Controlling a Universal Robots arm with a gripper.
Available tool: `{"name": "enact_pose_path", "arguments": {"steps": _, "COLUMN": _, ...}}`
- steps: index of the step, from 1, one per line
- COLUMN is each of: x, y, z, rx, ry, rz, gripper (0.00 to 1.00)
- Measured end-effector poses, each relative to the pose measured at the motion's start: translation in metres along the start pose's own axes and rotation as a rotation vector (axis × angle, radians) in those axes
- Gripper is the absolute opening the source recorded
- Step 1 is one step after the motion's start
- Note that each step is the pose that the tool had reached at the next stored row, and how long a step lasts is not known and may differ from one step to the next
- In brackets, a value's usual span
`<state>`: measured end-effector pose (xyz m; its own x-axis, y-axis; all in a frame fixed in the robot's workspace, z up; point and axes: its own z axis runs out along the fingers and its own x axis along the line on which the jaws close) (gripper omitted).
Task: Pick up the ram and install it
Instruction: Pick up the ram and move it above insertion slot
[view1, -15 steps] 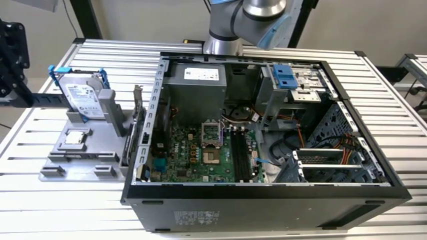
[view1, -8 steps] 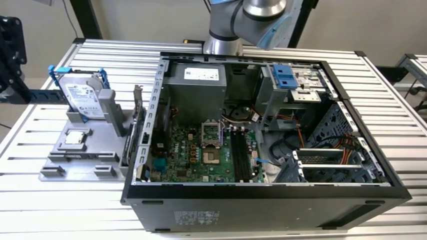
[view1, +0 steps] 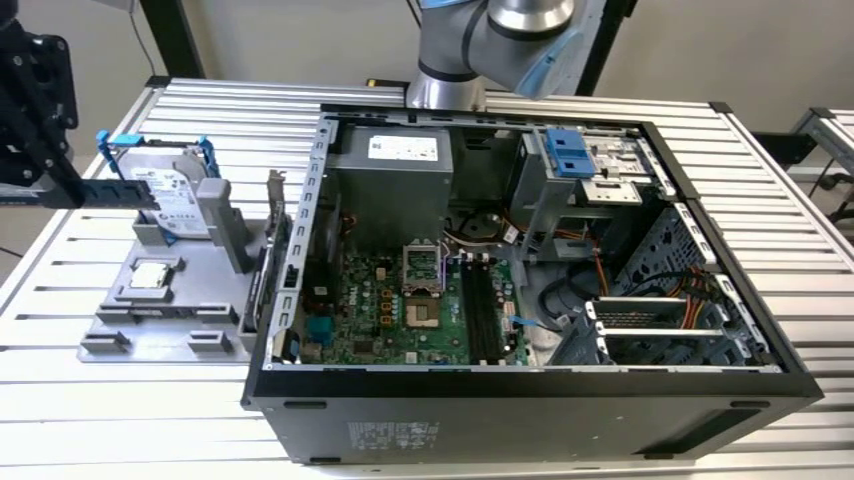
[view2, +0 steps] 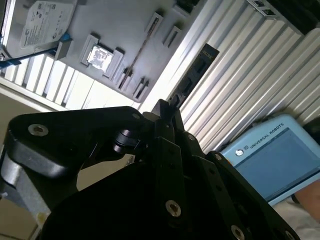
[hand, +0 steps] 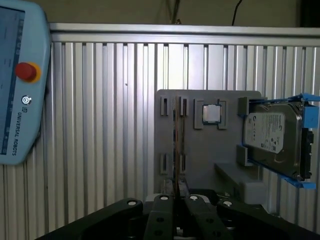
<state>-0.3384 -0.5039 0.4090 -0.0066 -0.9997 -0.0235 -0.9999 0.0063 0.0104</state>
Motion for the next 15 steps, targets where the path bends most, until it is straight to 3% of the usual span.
{"name": "enact_pose_path", "arguments": {"steps": 5, "x": 0.0000, "y": -0.0143, "z": -0.0001, "rx": -0.0006, "ry": -0.0001, "rz": 0.000, "gripper": 0.00}}
{"name": "enact_pose_path", "arguments": {"steps": 12, "x": -0.0001, "y": -0.0177, "z": -0.0001, "rx": -0.0008, "ry": 0.0000, "rz": 0.000, "gripper": 0.00}}
{"name": "enact_pose_path", "arguments": {"steps": 15, "x": -0.0001, "y": -0.0226, "z": -0.0002, "rx": -0.0009, "ry": 0.0000, "rz": 0.000, "gripper": 0.00}}
